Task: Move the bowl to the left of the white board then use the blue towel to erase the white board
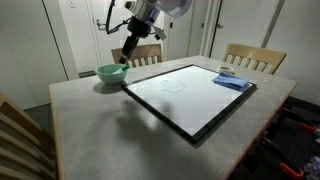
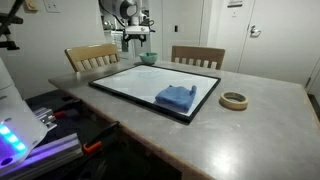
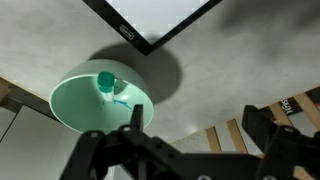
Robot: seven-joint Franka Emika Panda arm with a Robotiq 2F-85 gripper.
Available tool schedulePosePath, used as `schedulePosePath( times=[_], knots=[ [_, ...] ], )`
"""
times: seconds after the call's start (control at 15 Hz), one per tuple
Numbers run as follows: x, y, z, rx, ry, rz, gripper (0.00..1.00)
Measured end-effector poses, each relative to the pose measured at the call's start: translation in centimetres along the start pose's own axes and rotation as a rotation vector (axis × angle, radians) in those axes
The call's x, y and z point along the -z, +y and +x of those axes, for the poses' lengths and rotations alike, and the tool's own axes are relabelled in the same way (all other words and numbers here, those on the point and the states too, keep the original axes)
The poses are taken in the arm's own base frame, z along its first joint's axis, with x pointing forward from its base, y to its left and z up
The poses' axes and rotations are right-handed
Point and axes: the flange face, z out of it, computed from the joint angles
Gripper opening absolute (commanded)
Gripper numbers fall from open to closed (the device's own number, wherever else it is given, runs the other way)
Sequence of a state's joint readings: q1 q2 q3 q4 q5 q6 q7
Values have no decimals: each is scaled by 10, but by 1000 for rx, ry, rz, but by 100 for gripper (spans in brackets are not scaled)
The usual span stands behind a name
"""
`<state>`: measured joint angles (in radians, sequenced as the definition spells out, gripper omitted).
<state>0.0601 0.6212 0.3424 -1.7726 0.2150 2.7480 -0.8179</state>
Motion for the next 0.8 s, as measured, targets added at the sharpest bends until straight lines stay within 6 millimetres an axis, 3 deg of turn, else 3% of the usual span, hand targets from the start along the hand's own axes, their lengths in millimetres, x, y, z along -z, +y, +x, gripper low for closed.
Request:
schedulePosePath(
  times=[0.47, 0.8],
  knots=[
    [-59, 18, 12, 71, 18, -1, 100],
    [-82, 20, 26, 142, 25, -19, 100]
  ],
)
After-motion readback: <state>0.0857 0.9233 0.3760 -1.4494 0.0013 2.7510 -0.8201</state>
